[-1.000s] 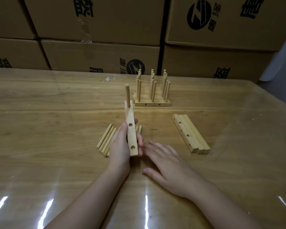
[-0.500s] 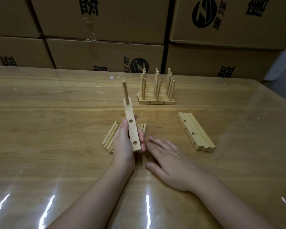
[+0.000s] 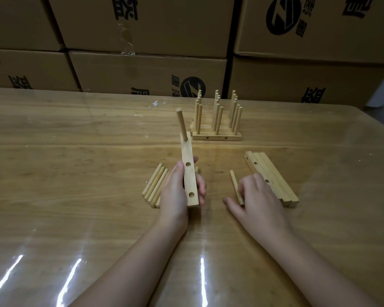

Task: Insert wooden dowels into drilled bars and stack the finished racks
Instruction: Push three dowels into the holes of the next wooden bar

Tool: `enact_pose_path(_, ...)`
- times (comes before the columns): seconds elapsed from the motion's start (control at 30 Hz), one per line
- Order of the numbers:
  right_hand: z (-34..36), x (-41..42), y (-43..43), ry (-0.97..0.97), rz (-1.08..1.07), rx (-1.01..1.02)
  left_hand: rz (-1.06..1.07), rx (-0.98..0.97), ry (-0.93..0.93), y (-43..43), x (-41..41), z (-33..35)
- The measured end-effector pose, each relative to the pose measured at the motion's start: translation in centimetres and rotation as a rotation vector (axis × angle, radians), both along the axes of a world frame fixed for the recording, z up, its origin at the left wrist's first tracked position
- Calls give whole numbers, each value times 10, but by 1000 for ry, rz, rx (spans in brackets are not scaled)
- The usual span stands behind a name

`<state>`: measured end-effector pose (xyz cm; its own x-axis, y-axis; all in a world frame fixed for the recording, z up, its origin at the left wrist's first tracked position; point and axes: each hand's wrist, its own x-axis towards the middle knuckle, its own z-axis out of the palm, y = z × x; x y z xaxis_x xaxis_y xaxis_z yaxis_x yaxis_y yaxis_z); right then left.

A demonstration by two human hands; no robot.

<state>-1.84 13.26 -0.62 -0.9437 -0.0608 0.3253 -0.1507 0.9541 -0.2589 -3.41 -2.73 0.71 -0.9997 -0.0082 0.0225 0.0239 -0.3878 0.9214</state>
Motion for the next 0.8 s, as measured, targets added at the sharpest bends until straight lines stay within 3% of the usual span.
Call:
enact_pose_path(0.2,2,1,6,-22,13,-121,-7,-23,3,0,0,0)
enact_pose_path(0.33,6,6,7,64,70,-533,-14,-50,9,0,0,-1)
enact_pose_path(0.4,6,6,9,71,85,-636,-21,-83,12,0,0,-1)
enact_pose_path(0.57,7,5,9,128,195,-635,-50,-125,41,2,1,0)
enact_pose_path(0.7,10,6,10,130,219,-774,-56,-51,10,0,-1,0)
enact_pose_path(0.8,11,6,10,124,238,-801,-73,-99,29,2,0,0)
